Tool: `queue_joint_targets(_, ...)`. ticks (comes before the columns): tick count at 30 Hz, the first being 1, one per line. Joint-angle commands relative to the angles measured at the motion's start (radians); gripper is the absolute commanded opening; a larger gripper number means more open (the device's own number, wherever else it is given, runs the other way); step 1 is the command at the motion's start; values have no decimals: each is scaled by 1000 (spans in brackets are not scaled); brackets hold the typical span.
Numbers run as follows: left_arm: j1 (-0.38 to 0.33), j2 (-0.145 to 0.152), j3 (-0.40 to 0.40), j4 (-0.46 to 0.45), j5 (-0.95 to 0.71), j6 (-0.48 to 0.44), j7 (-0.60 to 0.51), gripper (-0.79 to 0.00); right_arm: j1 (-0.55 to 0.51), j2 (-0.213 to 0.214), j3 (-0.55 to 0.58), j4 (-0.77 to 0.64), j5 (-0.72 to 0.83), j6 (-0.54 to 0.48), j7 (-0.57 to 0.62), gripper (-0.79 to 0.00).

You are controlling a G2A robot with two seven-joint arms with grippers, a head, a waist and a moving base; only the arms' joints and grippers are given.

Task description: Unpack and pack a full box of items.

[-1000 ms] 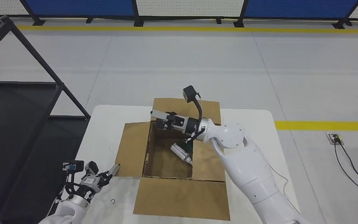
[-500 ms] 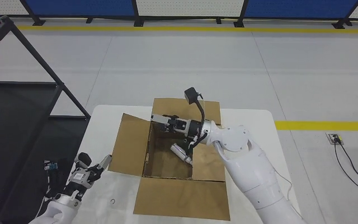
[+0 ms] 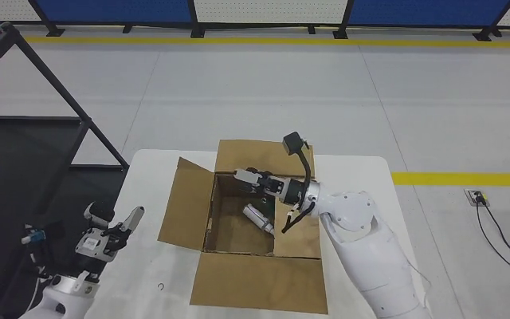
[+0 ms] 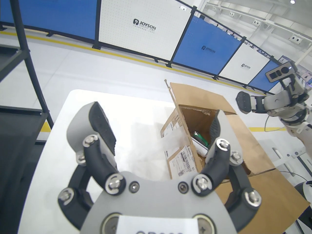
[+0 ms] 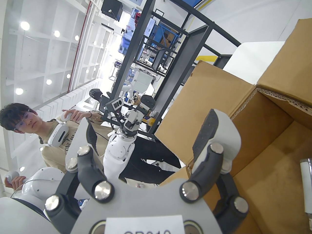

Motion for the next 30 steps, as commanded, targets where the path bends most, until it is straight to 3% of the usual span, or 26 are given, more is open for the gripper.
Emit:
queue_joint_targets(1, -1, 0, -4, -42, -3, -7, -6, 0, -25, 8, 19, -35, -12, 1, 1, 0)
queue_joint_targets(7, -41, 3, 42, -127, -11, -30, -80, 0, -109, 32, 84, -149, -49, 7, 7, 0)
queue_joint_targets(14, -153, 3, 219, -135, 72, -18, -162, 0, -234, 60, 172, -277, -71, 19, 11, 0)
queue_joint_targets(21, -295, -7, 413, -82, 61, 28, -272, 0, -378, 85, 265, -382, -71, -5, 2, 0)
queue_joint_targets(30, -505, -32, 593, 79, -19, 160, -404, 0, -536, 116, 397, -493, -48, -32, 23, 0)
